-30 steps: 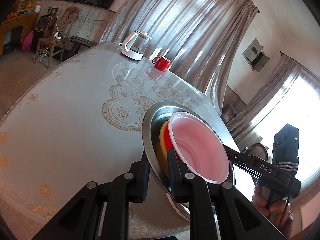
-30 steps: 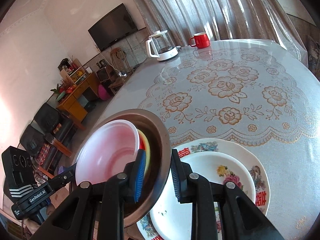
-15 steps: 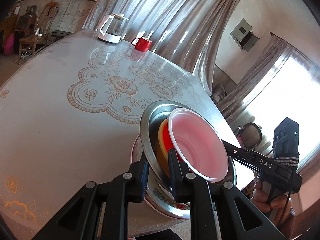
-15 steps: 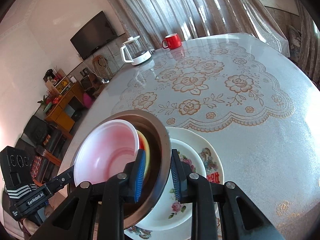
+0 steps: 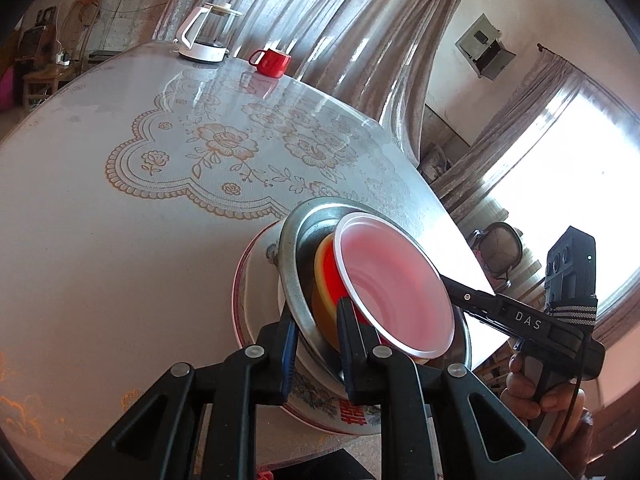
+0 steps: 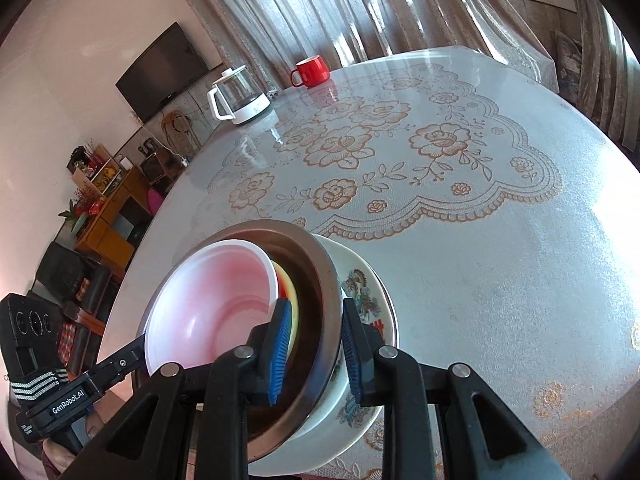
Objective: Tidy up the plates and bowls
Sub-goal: 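Carry the nested steel bowl with the left gripper onto the plate stack, then set the steel bowl down on the plates and open the left gripper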
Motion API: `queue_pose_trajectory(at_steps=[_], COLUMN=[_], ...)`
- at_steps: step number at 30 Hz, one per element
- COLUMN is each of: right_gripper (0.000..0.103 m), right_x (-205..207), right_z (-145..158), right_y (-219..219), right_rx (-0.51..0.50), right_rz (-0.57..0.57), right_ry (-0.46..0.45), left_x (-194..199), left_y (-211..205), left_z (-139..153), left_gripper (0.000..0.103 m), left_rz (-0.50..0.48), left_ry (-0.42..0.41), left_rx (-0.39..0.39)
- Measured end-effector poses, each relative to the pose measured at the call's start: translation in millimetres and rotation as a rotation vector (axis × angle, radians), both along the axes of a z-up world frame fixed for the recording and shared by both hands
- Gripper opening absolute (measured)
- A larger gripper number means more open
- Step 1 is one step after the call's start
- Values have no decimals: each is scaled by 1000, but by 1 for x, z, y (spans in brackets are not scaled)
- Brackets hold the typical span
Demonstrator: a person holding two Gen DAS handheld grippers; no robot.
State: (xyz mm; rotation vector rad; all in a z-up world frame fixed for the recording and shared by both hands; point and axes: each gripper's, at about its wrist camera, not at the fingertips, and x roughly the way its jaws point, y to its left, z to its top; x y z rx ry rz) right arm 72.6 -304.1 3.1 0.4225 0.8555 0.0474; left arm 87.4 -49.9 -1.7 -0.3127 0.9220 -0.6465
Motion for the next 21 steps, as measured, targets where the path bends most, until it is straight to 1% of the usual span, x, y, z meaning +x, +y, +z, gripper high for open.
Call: queue_pose_trajectory(at_steps=[3, 12, 21], right_gripper=[24, 24, 24], right_x=[-1, -2, -2], right_z=[-5, -9, -9], right_y=[-2, -6, -4], right_rx=[4, 9, 4], right_rz=[-9, -14, -10], right_ry=[16, 24, 26], left_x=[0, 0, -3], left_y=[-1, -1, 0], left_z=[-2, -10, -10], left_gripper=[18, 18, 18], left_rz=[-5, -14, -17], left_ry=[9, 35, 36], left_rx=[-1, -9, -10])
